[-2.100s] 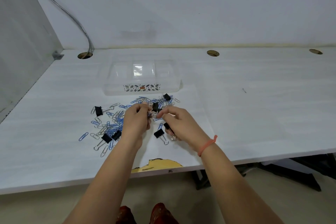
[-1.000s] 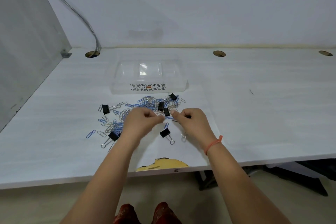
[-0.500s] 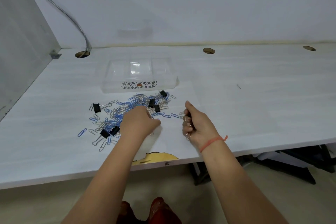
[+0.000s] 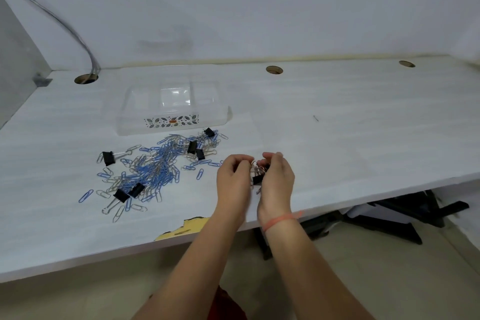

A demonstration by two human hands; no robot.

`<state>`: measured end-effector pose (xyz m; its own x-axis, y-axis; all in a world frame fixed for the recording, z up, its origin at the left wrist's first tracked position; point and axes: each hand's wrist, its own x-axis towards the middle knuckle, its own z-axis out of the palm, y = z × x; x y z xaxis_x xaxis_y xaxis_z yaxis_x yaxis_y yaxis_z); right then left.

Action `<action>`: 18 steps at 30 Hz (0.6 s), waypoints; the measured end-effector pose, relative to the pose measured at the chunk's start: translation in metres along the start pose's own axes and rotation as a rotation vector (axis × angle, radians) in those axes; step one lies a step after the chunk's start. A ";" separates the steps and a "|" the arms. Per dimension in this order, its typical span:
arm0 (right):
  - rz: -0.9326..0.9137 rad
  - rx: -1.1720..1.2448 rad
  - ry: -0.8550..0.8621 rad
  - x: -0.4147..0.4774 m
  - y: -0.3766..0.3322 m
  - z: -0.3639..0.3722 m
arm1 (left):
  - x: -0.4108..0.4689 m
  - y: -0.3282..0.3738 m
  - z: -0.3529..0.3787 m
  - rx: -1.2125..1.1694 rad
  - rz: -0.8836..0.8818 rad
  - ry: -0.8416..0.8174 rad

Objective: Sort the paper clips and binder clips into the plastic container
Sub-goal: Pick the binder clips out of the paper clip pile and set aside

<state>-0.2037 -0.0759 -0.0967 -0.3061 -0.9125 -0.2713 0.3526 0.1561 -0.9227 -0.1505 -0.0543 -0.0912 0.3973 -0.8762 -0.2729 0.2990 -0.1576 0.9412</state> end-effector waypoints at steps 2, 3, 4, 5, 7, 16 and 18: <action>-0.033 -0.051 -0.008 -0.003 0.006 -0.001 | -0.004 -0.001 0.002 0.002 0.026 -0.027; -0.052 -0.085 -0.013 -0.004 0.008 -0.001 | -0.004 0.000 0.002 -0.012 0.034 -0.029; -0.078 -0.130 -0.013 -0.005 0.010 -0.001 | -0.004 0.000 0.002 -0.016 0.043 -0.022; -0.109 -0.177 -0.014 -0.007 0.011 -0.001 | -0.003 0.000 0.001 -0.008 0.051 -0.012; -0.167 -0.245 -0.036 -0.008 0.012 -0.003 | 0.000 0.000 -0.002 0.010 0.064 -0.010; -0.382 -0.523 -0.182 0.003 0.006 -0.008 | 0.025 0.005 -0.029 0.452 0.287 0.104; -0.506 -0.631 -0.193 0.009 0.000 -0.010 | 0.032 0.008 -0.037 0.701 0.388 0.105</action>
<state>-0.2155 -0.0799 -0.1015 -0.1171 -0.9693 0.2164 -0.3665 -0.1603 -0.9165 -0.1033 -0.0667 -0.1001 0.4511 -0.8851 0.1147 -0.4771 -0.1306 0.8691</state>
